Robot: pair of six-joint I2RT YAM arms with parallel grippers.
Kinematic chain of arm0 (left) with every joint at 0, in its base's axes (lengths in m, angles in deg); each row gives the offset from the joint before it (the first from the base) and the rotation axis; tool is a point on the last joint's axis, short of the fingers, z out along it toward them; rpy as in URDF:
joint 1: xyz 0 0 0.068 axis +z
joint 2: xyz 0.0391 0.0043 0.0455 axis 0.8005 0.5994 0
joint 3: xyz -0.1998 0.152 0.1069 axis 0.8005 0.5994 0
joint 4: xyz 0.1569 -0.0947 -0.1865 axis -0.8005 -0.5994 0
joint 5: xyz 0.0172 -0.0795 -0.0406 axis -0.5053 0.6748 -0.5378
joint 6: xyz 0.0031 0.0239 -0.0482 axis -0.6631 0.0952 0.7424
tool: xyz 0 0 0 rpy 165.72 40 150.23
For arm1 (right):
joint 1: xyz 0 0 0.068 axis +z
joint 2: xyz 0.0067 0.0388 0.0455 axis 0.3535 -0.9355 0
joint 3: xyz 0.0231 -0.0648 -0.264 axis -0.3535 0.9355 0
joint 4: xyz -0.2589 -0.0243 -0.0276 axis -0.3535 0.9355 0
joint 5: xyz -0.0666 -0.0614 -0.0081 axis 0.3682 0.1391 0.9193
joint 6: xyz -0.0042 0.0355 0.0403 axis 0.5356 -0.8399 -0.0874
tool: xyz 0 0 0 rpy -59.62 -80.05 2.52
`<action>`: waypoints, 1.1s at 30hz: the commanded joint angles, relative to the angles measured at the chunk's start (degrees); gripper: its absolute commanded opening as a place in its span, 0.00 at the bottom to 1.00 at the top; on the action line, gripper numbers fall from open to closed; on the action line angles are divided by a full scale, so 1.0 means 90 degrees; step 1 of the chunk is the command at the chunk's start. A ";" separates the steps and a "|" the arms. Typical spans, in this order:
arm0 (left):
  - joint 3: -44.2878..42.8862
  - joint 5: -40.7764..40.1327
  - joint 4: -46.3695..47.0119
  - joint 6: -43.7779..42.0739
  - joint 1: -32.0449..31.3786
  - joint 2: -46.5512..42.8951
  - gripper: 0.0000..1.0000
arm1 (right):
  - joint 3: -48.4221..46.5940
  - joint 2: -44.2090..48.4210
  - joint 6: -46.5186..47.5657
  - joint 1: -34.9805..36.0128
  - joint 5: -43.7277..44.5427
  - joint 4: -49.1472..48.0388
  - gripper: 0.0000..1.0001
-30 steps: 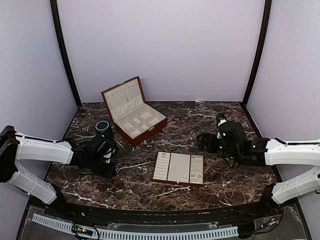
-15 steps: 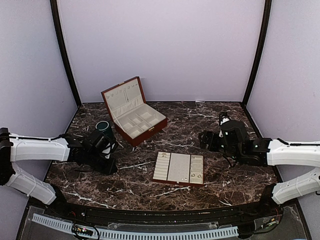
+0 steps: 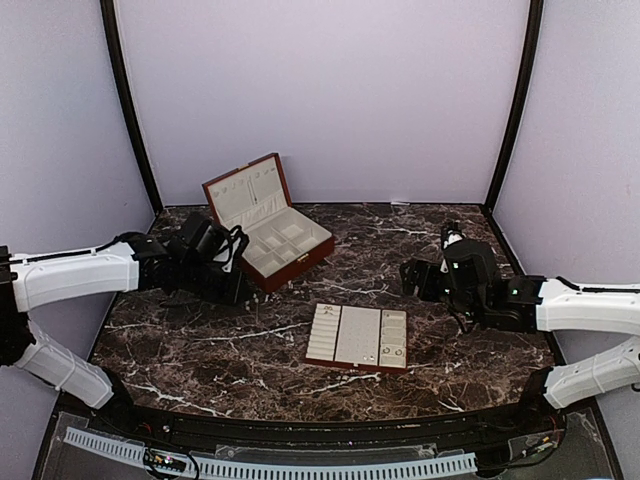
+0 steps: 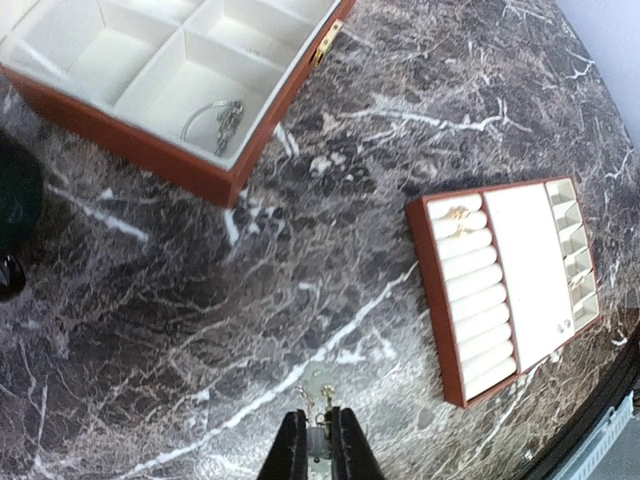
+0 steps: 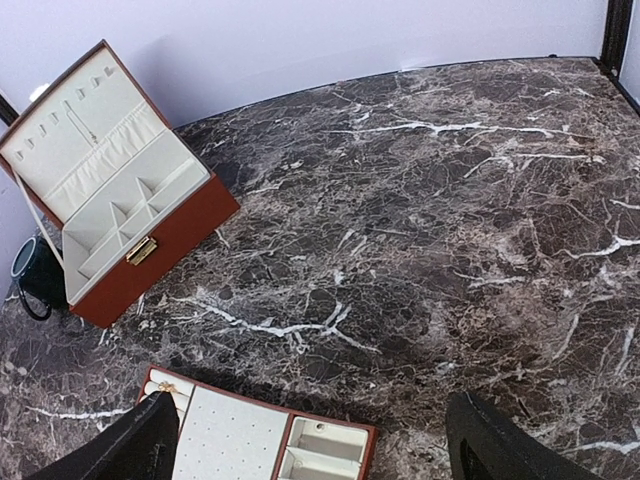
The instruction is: Organize the mixed jewelry
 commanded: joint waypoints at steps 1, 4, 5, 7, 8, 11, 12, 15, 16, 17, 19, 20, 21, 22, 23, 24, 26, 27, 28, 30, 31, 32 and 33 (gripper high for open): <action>-0.0663 -0.0078 0.0034 -0.0292 0.0218 0.0381 0.02 | -0.0098 0.0044 0.0136 -0.0090 0.0135 -0.0039 0.94; -0.1094 0.0028 0.0182 -0.0456 0.0481 0.0659 0.02 | -0.0144 0.0031 0.0182 -0.0099 0.0134 -0.0037 0.94; -0.1214 0.0109 0.0228 -0.0512 0.0571 0.0759 0.02 | -0.0163 0.0036 0.0197 -0.0108 0.0133 -0.0037 0.94; -0.1498 0.0234 0.0288 -0.0614 0.0839 0.0952 0.02 | -0.0190 0.0023 0.0243 -0.0137 0.0128 -0.0040 0.94; -0.1652 0.0280 0.0282 -0.0665 0.0929 0.1039 0.01 | -0.0216 0.0015 0.0258 -0.0146 0.0130 -0.0037 0.95; -0.2087 0.0315 0.0282 -0.0847 0.1121 0.1324 0.01 | -0.0287 -0.0028 0.0313 -0.0182 0.0102 -0.0029 0.95; -0.2228 0.0321 0.0281 -0.0909 0.1177 0.1427 0.01 | -0.0307 -0.0039 0.0331 -0.0193 0.0090 -0.0027 0.95; -0.2615 0.0364 0.0220 -0.1118 0.1293 0.1801 0.01 | -0.0387 -0.0107 0.0376 -0.0207 0.0052 -0.0013 0.95; -0.2785 0.0378 0.0204 -0.1171 0.1319 0.1921 0.01 | -0.0414 -0.0125 0.0394 -0.0216 0.0044 -0.0008 0.95; -0.2910 0.0381 0.0203 -0.1228 0.1342 0.2048 0.01 | -0.0423 -0.0136 0.0411 -0.0227 0.0047 -0.0005 0.95; -0.3161 0.0429 0.0203 -0.1309 0.1394 0.2276 0.01 | -0.0452 -0.0156 0.0435 -0.0236 0.0031 0.0002 0.95; -0.3311 0.0463 0.0185 -0.1354 0.1419 0.2412 0.01 | -0.0462 -0.0150 0.0446 -0.0246 0.0032 -0.0005 0.95; -0.3451 0.0481 0.0163 -0.1402 0.1431 0.2548 0.00 | -0.0458 -0.0161 0.0447 -0.0253 0.0014 -0.0007 0.95; -0.3610 0.0487 0.0134 -0.1458 0.1438 0.2674 0.00 | -0.0463 -0.0160 0.0447 -0.0272 0.0008 -0.0013 0.95; -0.3763 0.0489 0.0119 -0.1507 0.1446 0.2812 0.00 | -0.0458 -0.0167 0.0452 -0.0278 -0.0014 -0.0017 0.95; -0.3904 0.0501 0.0095 -0.1553 0.1453 0.2930 0.00 | -0.0455 -0.0177 0.0439 -0.0291 -0.0032 -0.0025 0.95; -0.4194 0.0552 0.0046 -0.1637 0.1478 0.3179 0.00 | -0.0467 -0.0197 0.0429 -0.0305 -0.0057 -0.0027 0.95; -0.4344 0.0611 0.0016 -0.1666 0.1479 0.3294 0.00 | -0.0474 -0.0206 0.0427 -0.0306 -0.0062 -0.0027 0.95; -0.4472 0.0662 -0.0022 -0.1697 0.1491 0.3440 0.00 | -0.0475 -0.0222 0.0420 -0.0320 -0.0073 -0.0020 0.95; -0.4713 0.0714 -0.0047 -0.1729 0.1497 0.3631 0.00 | -0.0491 -0.0246 0.0418 -0.0346 -0.0073 -0.0025 0.95; -0.4839 0.0726 -0.0059 -0.1741 0.1496 0.3723 0.00 | -0.0493 -0.0255 0.0418 -0.0359 -0.0085 -0.0032 0.95; -0.4903 0.0739 -0.0083 -0.1750 0.1506 0.3809 0.00 | -0.0507 -0.0273 0.0425 -0.0375 -0.0100 -0.0028 0.95; -0.4992 0.0760 -0.0103 -0.1765 0.1513 0.3898 0.00 | -0.0527 -0.0291 0.0434 -0.0396 -0.0124 -0.0032 0.95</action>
